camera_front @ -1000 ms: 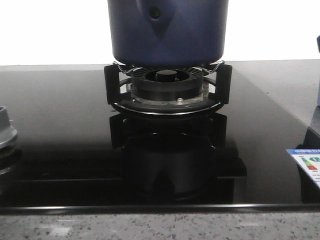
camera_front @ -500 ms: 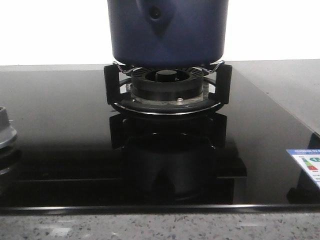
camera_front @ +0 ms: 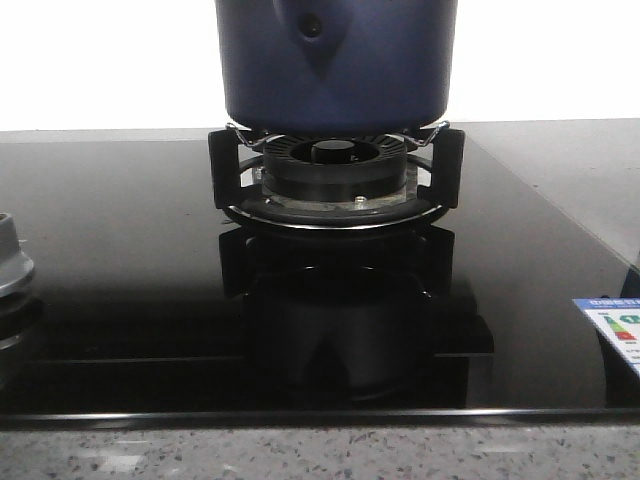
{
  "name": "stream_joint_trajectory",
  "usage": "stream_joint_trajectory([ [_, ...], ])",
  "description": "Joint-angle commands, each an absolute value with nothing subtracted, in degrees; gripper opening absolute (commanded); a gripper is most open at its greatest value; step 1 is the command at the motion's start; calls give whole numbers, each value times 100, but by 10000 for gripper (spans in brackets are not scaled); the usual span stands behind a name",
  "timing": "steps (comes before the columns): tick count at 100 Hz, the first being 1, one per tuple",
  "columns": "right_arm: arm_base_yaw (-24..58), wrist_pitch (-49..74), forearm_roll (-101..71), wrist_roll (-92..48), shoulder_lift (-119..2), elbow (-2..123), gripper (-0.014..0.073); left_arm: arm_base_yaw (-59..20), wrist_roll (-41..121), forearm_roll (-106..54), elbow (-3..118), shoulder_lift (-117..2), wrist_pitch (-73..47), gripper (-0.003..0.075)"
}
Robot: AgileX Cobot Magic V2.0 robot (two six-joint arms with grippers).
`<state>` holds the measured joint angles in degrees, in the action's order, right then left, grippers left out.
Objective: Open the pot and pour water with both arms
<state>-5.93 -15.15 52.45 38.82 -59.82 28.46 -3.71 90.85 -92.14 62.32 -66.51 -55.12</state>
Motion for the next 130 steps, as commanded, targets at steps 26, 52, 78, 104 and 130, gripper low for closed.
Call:
stream_joint_trajectory([
  [26,-622,-1852,5166,4072,-5806,3033,587,-415,9065,-9828,6409,-6506,-5651,252],
  [52,-622,-1909,5166,4072,-5380,3033,588,-415,9065,-9828,6409,-6506,-5674,252],
  [78,-622,-1886,5154,4072,-5331,3049,589,-415,9065,-9828,6409,-6506,-5674,252],
  [104,-622,-1795,5154,4072,-4365,3247,587,-505,9065,-9828,6409,-6506,-5632,252],
  [130,-622,-1393,5154,4495,-3080,3236,514,-938,9328,-9838,6409,-6506,-5285,252],
])
